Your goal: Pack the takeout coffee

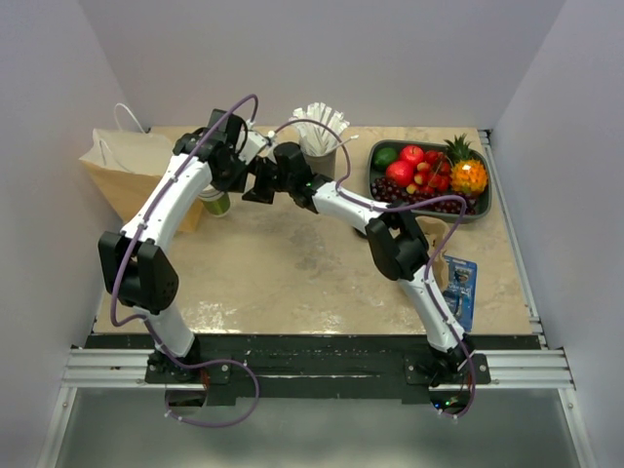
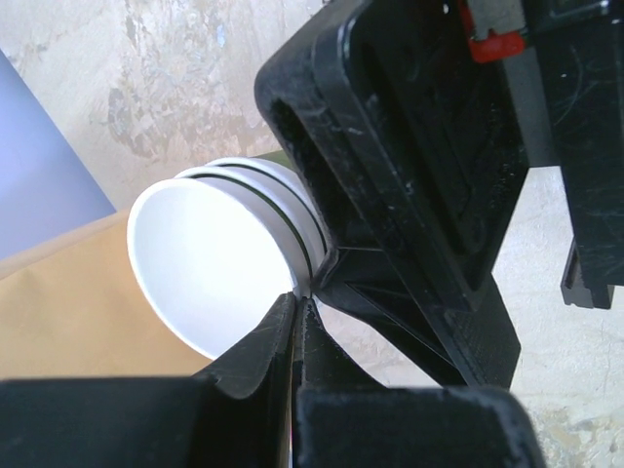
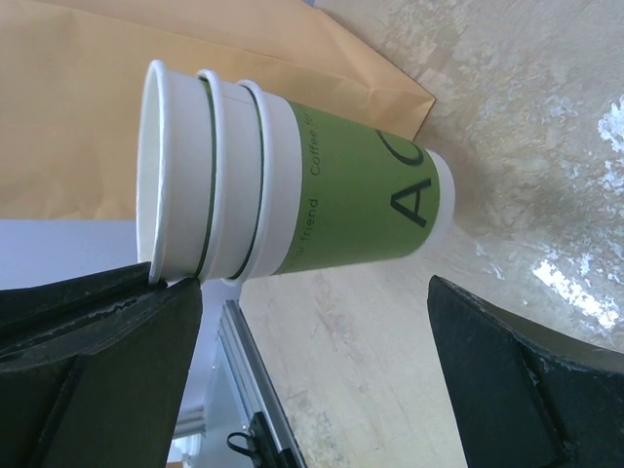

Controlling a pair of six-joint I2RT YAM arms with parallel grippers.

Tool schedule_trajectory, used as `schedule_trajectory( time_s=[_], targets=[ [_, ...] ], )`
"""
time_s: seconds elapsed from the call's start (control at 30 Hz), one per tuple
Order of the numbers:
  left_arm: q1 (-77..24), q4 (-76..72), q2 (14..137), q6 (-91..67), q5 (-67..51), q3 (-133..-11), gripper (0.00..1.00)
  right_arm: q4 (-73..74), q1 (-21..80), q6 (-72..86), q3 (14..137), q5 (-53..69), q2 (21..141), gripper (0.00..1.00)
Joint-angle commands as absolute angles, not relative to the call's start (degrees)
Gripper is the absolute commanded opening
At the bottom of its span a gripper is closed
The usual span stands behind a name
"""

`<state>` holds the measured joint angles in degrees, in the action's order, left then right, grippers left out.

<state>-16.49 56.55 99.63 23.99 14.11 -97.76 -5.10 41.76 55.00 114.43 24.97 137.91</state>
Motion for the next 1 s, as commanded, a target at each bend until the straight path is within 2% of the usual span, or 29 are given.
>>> schedule_trajectory(
  time_s=[0.0, 0.53, 0.97],
  targets=[
    [-16.3, 56.4, 98.9, 23.3, 13.5, -100.2, 0.0, -1.5, 42.1, 53.6, 114.8, 21.2, 140.4, 0.99],
    [-16.3, 57.7, 97.6, 24.8, 15.3, -99.9, 0.0, -0.2, 42.1, 52.8, 114.9, 20.0, 141.1, 0.99],
    [-16.3, 54.6, 96.6, 27.1, 18.2, -96.2, 0.0, -20.4, 40.4, 53.0, 108.7, 36.6, 136.7, 0.99]
  ],
)
